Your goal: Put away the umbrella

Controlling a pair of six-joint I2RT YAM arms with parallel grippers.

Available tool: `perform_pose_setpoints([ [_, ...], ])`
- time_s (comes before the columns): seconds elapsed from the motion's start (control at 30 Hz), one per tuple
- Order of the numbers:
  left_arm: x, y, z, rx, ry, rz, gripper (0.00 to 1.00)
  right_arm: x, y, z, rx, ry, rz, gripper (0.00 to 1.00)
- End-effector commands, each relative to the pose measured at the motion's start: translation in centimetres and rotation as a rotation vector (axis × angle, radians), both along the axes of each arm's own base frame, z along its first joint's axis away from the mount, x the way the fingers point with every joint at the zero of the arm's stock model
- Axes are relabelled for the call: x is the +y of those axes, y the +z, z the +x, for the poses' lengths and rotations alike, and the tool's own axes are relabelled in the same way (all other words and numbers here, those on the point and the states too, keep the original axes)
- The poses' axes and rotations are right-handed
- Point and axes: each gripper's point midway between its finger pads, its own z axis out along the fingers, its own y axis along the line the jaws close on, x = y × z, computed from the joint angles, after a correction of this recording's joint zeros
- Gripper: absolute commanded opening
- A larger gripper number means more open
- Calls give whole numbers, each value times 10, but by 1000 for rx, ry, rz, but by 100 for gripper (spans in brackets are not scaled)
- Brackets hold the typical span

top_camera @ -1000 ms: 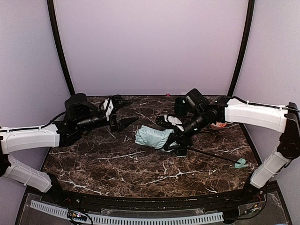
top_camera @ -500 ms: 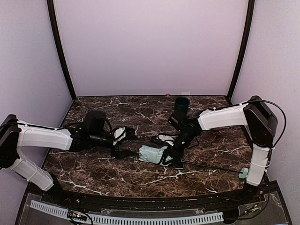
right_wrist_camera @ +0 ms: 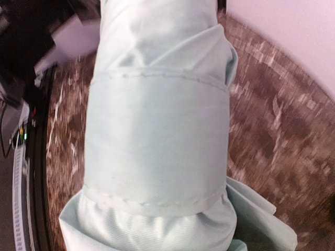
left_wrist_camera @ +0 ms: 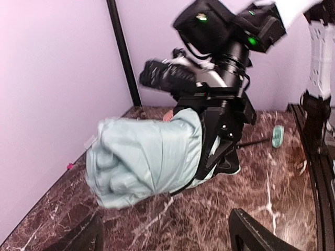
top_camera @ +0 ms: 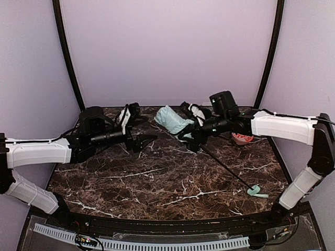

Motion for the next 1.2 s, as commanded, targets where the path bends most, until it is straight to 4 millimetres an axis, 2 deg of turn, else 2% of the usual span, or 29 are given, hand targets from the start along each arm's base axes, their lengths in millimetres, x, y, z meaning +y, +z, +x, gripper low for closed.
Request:
perform_pose_setpoints([
  [0.0,-1,83,16,35,75,-246,85,7,138,9,-336,-53,425,0],
  [0.1,-6,119,3,-47,-18,-321,90,9,170,-6,-392,11,553,0],
  [0.17,-13,139,-8,-91,-108,-364,93,14,178,-14,-405,56,588,0],
  [0.27,-26,158,-17,-96,-219,-401,95,18,185,-29,-428,126,636,0],
  [0.4,-41,164,-16,-54,-304,-438,97,23,195,-56,-462,235,690,0],
  [0.53,-54,168,-13,-15,-378,-473,97,25,200,-75,-487,303,724,1],
  [0.6,-57,176,-19,-20,-437,-490,96,28,201,-78,-486,315,728,1],
  [0.77,-60,194,-40,-38,-589,-517,85,32,198,-74,-487,311,722,1],
  [0.87,-71,183,-44,15,-639,-458,85,33,198,-75,-482,312,726,1],
  [0.97,-68,172,-46,9,-636,-458,89,31,202,-77,-490,321,733,0],
  [1.07,-65,175,-47,-31,-609,-461,91,30,201,-76,-495,317,725,1],
  [1.17,-69,175,-47,-43,-600,-436,91,32,198,-74,-487,311,712,1],
])
